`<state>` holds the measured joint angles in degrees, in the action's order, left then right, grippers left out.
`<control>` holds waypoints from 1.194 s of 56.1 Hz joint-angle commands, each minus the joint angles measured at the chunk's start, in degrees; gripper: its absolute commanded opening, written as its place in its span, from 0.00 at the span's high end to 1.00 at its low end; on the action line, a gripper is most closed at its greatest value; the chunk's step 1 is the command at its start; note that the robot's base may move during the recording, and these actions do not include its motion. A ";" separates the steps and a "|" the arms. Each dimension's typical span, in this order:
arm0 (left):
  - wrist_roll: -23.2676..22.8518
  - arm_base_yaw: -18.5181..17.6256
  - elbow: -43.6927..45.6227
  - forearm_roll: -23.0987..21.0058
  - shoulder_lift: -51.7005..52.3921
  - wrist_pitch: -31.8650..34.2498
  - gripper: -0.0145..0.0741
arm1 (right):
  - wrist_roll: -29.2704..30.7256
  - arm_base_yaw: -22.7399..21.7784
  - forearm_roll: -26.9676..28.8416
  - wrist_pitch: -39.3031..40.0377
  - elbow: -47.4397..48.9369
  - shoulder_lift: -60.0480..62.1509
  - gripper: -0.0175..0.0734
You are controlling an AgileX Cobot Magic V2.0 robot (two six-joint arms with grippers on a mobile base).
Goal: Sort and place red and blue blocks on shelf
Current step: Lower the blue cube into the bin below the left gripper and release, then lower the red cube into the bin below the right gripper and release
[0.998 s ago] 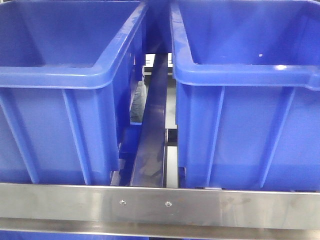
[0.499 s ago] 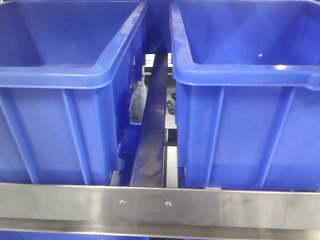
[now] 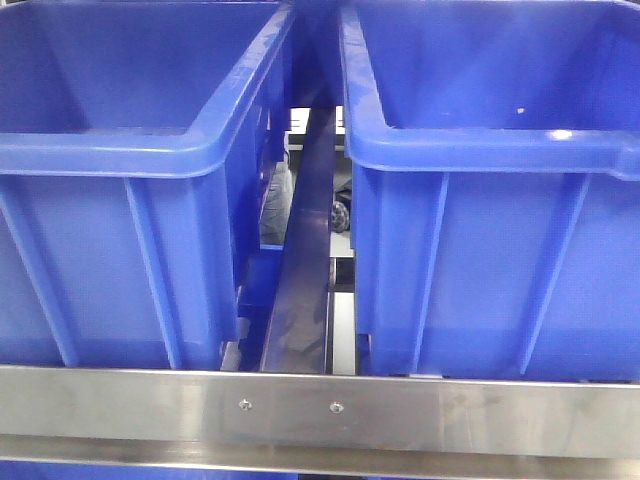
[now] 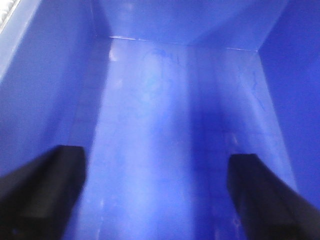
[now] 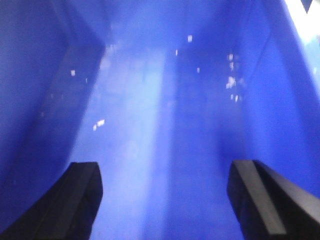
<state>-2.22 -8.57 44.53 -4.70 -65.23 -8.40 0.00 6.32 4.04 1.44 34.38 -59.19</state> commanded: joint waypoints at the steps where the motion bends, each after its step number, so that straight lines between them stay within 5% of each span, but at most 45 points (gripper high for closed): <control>1: -0.31 -0.35 2.02 -0.03 3.53 1.74 0.32 | 0.00 -0.21 -0.14 2.90 2.30 3.24 0.13; 9: -0.31 -0.35 2.02 0.13 8.10 -5.18 0.53 | 0.00 -0.21 -0.14 2.08 2.30 7.30 0.23; 15: -0.31 -0.35 1.89 0.89 11.12 -8.59 0.74 | 0.00 -0.21 -1.32 1.88 2.24 10.24 0.44; 22: -0.31 -0.35 0.12 1.30 14.82 -8.71 0.73 | 0.00 -0.21 -3.23 -0.42 2.24 13.31 0.76; 67: -0.31 -0.35 -14.14 3.43 43.78 -6.90 0.74 | 0.00 -0.21 -3.44 -8.22 -11.84 41.32 0.75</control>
<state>-2.22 -8.57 28.88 -1.26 -21.76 -19.75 0.00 6.32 1.26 -11.29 20.92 -17.96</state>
